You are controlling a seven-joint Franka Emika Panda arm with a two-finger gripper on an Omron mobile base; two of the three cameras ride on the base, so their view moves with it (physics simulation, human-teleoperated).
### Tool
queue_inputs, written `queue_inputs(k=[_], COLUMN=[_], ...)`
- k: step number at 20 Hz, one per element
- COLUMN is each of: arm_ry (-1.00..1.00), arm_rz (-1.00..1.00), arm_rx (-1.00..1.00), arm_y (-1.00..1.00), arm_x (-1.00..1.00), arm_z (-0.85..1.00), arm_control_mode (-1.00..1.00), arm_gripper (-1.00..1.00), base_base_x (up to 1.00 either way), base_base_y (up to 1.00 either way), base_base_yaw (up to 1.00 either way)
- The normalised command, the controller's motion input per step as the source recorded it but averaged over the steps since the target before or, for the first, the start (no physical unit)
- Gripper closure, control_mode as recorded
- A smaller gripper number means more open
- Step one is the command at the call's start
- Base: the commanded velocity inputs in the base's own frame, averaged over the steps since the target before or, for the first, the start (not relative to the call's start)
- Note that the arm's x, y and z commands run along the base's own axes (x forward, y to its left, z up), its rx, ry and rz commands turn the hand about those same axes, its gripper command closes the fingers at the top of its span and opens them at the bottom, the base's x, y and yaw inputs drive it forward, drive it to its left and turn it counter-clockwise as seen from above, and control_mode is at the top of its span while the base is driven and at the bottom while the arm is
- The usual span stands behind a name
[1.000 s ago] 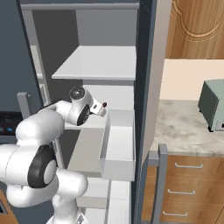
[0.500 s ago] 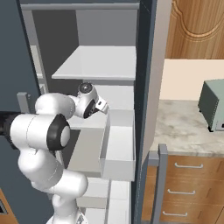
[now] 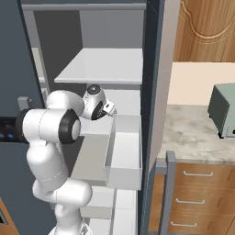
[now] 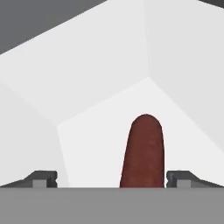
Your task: Retrieve the sausage and cheese from the fridge and place them on the cutting board on the counter.
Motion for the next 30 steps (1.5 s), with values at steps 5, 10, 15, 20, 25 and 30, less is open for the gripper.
queue_inputs(k=[5,10,15,20,25,30], arm_ry=[0.00,0.00,0.00,-0.05,0.02,0.14], arm_rz=[0.00,0.00,0.00,0.00,0.00,0.00], arm_rx=[0.00,0.00,0.00,0.00,0.03,0.05], arm_y=[0.00,0.00,0.00,0.00,0.00,0.00], arm_x=[-0.10,-0.28,-0.37,-1.00,-1.00,-0.93], arm_z=[-0.48,-0.35,-0.10,-0.08,0.42,0.97], arm_control_mode=[-1.00,-1.00,-1.00,-1.00,-1.00,-1.00], arm_gripper=[1.00,1.00,1.00,1.00,1.00,1.00], base_base_x=[0.00,0.00,0.00,0.00,0.00,0.00], base_base_y=[0.00,0.00,0.00,0.00,0.00,0.00], base_base_yaw=[0.00,0.00,0.00,0.00,0.00,0.00])
